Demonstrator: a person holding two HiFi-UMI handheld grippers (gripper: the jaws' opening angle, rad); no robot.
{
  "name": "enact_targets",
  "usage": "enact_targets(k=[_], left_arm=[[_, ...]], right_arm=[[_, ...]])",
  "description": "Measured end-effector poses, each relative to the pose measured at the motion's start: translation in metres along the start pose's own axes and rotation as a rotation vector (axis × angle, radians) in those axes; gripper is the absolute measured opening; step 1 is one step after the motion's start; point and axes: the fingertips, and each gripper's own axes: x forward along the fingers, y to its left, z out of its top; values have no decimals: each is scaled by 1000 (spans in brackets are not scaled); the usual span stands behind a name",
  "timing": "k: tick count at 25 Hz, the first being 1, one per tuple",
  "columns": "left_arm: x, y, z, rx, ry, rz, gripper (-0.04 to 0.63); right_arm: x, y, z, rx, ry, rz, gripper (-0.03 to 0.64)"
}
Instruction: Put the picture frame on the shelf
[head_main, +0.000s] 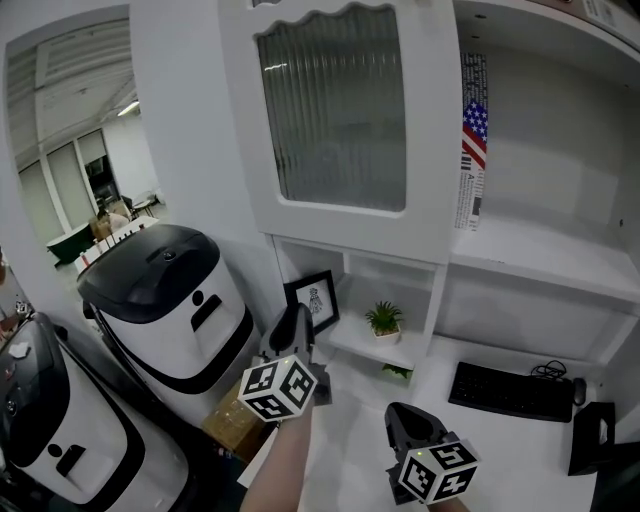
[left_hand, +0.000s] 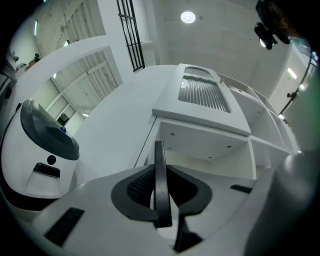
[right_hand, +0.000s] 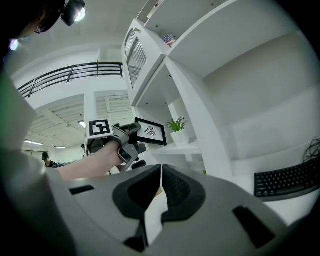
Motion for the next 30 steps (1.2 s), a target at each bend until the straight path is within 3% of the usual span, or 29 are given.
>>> enact_targets(k=[9, 30], left_arm=[[2, 6, -17, 32, 12, 23, 66], [9, 21, -45, 87, 167, 88, 66]], right_arm=[[0, -8, -7, 15, 19, -15, 3], [-1, -10, -11, 33, 30, -15, 3]])
